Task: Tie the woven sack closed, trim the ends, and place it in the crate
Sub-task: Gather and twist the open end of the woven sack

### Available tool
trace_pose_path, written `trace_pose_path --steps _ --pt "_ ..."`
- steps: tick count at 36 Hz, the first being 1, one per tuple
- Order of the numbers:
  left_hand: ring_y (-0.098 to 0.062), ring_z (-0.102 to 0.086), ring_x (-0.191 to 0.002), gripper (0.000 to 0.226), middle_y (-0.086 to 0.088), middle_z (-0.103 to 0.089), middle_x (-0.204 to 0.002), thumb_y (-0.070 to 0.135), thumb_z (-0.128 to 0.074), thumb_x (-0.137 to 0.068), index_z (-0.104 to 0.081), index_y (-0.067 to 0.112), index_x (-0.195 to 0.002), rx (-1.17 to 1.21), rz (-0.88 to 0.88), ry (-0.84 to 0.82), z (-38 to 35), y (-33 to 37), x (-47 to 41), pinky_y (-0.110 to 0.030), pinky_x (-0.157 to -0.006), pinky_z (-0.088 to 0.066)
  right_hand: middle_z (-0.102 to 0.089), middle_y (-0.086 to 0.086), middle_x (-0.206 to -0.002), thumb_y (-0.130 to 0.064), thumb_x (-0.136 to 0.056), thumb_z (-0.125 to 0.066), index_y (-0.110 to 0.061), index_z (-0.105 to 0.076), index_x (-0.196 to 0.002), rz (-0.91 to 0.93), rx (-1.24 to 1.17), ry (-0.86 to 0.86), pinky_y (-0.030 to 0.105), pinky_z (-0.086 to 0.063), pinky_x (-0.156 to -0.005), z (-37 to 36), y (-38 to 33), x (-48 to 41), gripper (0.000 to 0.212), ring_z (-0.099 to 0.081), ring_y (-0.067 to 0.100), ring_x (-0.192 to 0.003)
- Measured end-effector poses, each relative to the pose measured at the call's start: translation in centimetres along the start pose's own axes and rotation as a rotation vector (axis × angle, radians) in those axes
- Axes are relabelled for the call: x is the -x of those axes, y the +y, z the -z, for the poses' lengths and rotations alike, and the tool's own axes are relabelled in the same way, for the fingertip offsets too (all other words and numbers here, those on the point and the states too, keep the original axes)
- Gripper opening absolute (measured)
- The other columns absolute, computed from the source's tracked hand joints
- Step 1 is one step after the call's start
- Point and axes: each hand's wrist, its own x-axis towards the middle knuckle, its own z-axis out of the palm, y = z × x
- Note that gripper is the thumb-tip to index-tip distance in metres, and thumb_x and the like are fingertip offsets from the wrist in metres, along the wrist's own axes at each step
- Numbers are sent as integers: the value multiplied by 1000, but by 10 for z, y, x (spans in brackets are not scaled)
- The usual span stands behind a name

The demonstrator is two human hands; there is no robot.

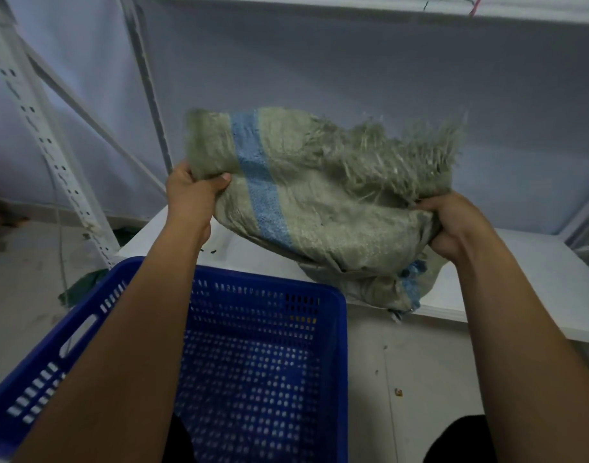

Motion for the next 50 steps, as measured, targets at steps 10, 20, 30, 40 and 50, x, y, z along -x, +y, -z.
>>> trace_pose_path --steps 10,20,30,40,50 --pt "-10 -69 -85 50 0 -70 -98 -7 -76 -72 -60 10 -117 -114 -14 17 4 -1 -2 -24 -66 -59 -72 13 -113 3 -84 -70 -2 -63 -127 13 24 176 31 -56 -61 4 4 -9 43 -71 26 -88" --pt "-23 -64 -83 35 -6 -65 -91 10 -78 -80 -54 13 -106 -141 359 -48 -2 -15 -2 -37 -82 -55 -73 11 -112 -34 -65 -93 -7 -62 -127 -107 283 88 46 -59 -84 -14 13 -8 75 -72 30 -92" --pt "-29 -73 -94 32 -11 -76 -104 36 -70 -87 -71 16 -112 -21 575 -376 -7 5 6 -44 -82 -58 -75 10 -99 -31 -86 -78 -5 -67 -115 -108 63 158 33 -58 -61 -22 5 -8 40 -73 27 -85" --pt "-30 -67 -106 28 -15 -70 -116 27 -67 -92 -68 8 -112 124 647 -197 -5 -14 8 -46 -97 -52 -77 15 -102 -8 -69 -88 -2 -69 -119 -184 260 -34 50 -61 -70 -29 18 -6 54 -75 34 -88" --pt "-31 -51 -129 46 -15 -53 -143 26 -56 -100 -50 5 -141 150 818 -70 -12 -35 28 -45 -92 -44 -64 16 -119 0 -74 -81 3 -50 -135 -252 288 227 56 -55 -92 -33 35 -13 69 -65 35 -106"
